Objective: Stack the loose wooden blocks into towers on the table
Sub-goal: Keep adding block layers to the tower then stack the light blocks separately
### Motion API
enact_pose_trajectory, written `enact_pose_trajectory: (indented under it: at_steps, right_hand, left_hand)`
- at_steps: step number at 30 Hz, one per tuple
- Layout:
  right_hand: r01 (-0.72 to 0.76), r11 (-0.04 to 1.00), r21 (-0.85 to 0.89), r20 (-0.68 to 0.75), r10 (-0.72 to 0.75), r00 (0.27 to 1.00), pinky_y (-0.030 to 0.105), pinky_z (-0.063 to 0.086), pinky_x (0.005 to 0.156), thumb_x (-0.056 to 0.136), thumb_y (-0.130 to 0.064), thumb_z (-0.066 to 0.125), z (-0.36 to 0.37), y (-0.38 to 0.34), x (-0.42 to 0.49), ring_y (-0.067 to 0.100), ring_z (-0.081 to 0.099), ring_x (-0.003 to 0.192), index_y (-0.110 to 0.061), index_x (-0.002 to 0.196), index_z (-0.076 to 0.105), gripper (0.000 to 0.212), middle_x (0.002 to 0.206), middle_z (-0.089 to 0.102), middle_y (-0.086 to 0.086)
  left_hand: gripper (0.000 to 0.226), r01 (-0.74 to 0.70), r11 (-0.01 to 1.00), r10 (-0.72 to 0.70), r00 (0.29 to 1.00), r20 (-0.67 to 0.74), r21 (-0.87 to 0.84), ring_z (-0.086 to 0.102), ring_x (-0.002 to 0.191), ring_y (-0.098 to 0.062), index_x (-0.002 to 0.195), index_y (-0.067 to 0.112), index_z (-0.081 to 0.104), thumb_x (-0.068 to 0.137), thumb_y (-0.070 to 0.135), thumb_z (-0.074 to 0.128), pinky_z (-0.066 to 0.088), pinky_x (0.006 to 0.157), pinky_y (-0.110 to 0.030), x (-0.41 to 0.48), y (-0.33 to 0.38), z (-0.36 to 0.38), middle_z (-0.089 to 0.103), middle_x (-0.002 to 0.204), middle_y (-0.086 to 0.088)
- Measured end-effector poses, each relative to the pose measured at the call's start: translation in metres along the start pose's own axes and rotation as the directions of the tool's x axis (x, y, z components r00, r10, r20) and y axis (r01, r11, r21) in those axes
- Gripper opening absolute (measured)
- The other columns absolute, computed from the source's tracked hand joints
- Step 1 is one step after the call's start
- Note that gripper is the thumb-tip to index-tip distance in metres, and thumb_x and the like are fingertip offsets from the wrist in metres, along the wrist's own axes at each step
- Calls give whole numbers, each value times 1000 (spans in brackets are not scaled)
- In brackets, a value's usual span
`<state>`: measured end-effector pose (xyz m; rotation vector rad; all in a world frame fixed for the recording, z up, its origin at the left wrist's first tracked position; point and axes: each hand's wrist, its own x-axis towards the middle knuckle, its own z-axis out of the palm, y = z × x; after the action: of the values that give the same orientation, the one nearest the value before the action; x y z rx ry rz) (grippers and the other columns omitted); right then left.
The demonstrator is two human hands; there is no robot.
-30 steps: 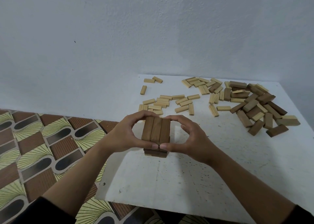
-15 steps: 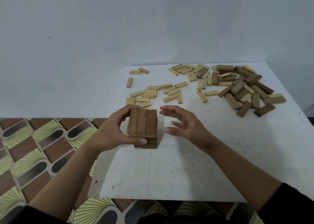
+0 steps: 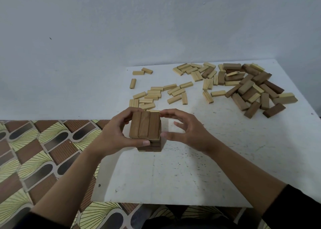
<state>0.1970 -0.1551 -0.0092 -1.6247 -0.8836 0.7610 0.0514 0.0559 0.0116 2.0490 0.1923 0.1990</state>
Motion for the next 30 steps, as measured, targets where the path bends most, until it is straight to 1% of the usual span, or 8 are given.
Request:
enact_pose_trajectory:
  at_steps: [12,16,18,21,24,26,28,30]
  right_hand:
    - [-1,1000,1,0,1,1000,52,32,116,73,-42,84,1,-1,-1,-4,47,131,-33,128,63,59,133,60,-23]
    - [6,1000,-2,2,-6,1000,55,33,116,76,-39,84,0,-3,-1,0,47,133,-32,132,60,62,135,60,-20]
    - [3,1000,-4,6,-3,1000,53,34,116,75,-40,85,-1,-4,-2,0,47,134,-36,135,56,67,135,59,-20]
    - [11,999,-40,25,-10,1000,49,33,116,73,-45,85,0,-7,-2,-3,44,135,-43,138,50,74,137,55,-24]
    - [42,994,-96,30,-39,999,41,32,115,70,-51,84,2,-11,1,-5,41,135,-45,140,47,80,139,51,-28]
    - [57,992,-115,25,-54,998,32,33,111,69,-53,84,4,-13,3,-6,40,134,-44,140,46,81,139,49,-29]
    - [73,988,-137,27,-70,997,17,33,103,69,-52,85,5,-14,5,-8,40,133,-43,138,48,79,138,48,-31]
    - [86,982,-168,29,-82,996,9,31,96,69,-51,85,7,-14,5,-8,40,132,-44,135,49,76,137,47,-32]
  left_hand:
    - [75,-12,999,12,1000,6,-39,60,113,-25,125,17,58,62,35,92,50,97,-41,1,-2,2,66,116,1]
    - [76,-20,999,21,1000,17,-43,59,115,-25,127,16,56,63,35,92,51,97,-38,1,-3,1,65,118,1]
    - [79,-23,999,24,999,23,-48,58,118,-26,131,16,55,63,34,92,50,99,-39,1,-4,0,63,121,1]
    - [84,-29,997,31,999,33,-68,56,122,-27,134,15,54,62,34,93,47,103,-40,1,-6,-4,62,126,-1]
    - [82,-38,996,41,999,36,-80,55,126,-27,135,15,56,63,33,92,47,105,-39,1,-5,-9,62,129,-3]
    - [79,-43,996,45,998,37,-72,54,127,-26,133,17,58,64,33,91,48,104,-36,3,-4,-11,62,129,-1]
    - [75,-42,997,45,998,39,-66,55,127,-27,132,20,60,64,33,91,48,103,-35,4,-4,-11,63,128,-1]
    - [73,-47,997,49,998,36,-63,56,125,-27,129,22,61,64,34,91,48,102,-33,5,-4,-10,65,125,0]
